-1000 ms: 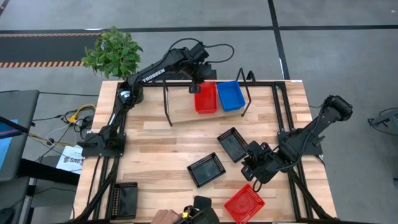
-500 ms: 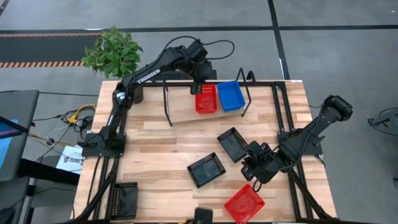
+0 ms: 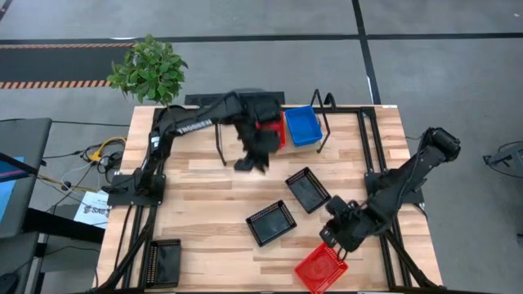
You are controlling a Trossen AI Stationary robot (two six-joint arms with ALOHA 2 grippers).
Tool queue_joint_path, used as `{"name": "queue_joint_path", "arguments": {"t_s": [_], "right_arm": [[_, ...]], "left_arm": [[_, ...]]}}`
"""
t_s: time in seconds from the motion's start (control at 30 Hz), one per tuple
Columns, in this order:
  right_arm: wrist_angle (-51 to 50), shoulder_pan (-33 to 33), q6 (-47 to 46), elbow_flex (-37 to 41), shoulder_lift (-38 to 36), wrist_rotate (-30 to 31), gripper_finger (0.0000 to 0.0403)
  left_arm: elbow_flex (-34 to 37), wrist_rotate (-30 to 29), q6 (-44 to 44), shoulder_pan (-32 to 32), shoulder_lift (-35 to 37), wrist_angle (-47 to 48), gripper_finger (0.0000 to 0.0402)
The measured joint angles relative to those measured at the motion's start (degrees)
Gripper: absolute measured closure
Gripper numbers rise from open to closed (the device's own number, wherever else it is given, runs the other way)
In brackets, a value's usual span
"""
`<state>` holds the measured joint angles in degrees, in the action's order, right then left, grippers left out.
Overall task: Stack baskets on shelf by color
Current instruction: Stack the red bin on the top of the red bin on the shelf
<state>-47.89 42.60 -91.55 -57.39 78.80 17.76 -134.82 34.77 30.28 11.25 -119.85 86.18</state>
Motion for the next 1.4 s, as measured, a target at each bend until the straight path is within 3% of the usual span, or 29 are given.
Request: {"name": "queue_joint_path", "arguments": {"t_s": [0.17, 0.3, 0.43, 0.77, 0.93, 1.03, 1.17, 1.23, 1.4], "right_arm": [[0.4, 4.0, -6.5, 0.0, 5.3, -4.9, 0.0281], [2.2, 6.7, -9.2, 0.0, 8.8, -10.0, 0.0281], [6.3, 8.4, -9.1, 0.0, 10.4, -10.7, 0.0276], [8.5, 8.7, -10.1, -0.1, 13.9, -10.9, 0.0250], [8.3, 7.3, -8.8, -0.1, 17.3, -16.3, 0.0246], [8.2, 6.5, -7.1, -0.1, 17.9, -16.3, 0.0272], [6.8, 5.0, -5.9, -0.1, 17.8, -14.0, 0.0347], [6.1, 4.0, -5.8, -0.1, 17.2, -11.9, 0.0385], [3.8, 0.7, -5.4, -0.3, 14.1, -10.4, 0.0389]], "left_arm": [[0.0, 5.4, 1.5, -8.5, 0.0, 2.2, 0.0301], [0.0, 5.1, 1.0, -14.8, 0.0, 3.7, 0.0301], [0.0, 4.1, -1.3, -19.8, 0.3, 3.8, 0.0301], [0.0, -6.0, -7.4, -27.1, 3.8, 3.9, 0.0301], [0.0, -10.8, -8.5, -28.1, 5.0, 3.9, 0.0301], [0.0, -13.4, -10.1, -28.1, 5.9, 3.9, 0.0301], [0.0, -18.1, -14.4, -28.4, 8.6, 3.2, 0.0301], [0.0, -23.5, -16.8, -29.0, 10.6, 2.7, 0.0301], [0.0, -40.1, -21.4, -31.2, 15.8, -2.7, 0.0301]]}}
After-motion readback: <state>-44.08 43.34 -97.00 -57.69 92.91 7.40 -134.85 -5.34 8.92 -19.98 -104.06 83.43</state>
